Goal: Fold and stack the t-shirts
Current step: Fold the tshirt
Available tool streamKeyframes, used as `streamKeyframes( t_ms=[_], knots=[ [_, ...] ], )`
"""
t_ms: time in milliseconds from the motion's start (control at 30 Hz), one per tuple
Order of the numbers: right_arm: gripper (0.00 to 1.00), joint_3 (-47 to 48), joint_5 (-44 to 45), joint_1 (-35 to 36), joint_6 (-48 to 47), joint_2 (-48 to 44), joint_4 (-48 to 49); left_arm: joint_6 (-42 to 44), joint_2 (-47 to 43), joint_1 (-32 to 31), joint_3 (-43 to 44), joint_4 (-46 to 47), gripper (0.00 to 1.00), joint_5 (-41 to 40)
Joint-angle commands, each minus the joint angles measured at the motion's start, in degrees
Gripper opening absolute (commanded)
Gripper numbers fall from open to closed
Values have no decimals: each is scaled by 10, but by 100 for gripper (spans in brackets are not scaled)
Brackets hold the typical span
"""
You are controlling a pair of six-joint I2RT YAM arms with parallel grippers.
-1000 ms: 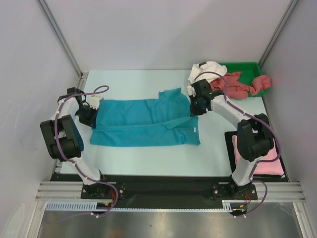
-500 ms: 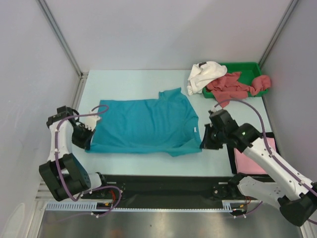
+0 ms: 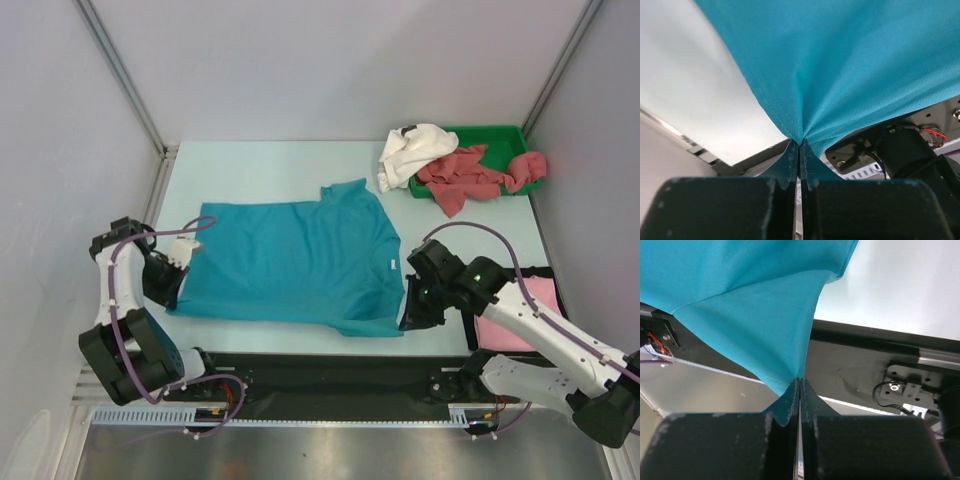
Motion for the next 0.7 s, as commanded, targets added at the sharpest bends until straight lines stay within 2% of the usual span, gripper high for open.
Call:
streamKeyframes(
  t_ms=[0, 100, 167, 267, 500, 667],
  knots=[
    [0, 12, -52, 11, 15, 16, -12, 8, 16, 7, 48, 25, 2, 12],
    [0, 39, -20, -17, -16, 40, -4, -2, 46, 6, 70, 39, 2, 18],
    [0, 60, -24, -81, -78, 65, 9, -11, 78, 5, 91, 43, 2, 25],
    [0, 78, 4, -135, -153, 123, 55, -21, 114, -8, 110, 59, 3, 35],
    [0, 175, 44, -156, -260, 299, 115, -49, 173, -57, 134, 107, 5, 31],
    [0, 227, 65, -165, -309, 375, 133, -69, 211, -62, 158, 129, 6, 18]
  ],
)
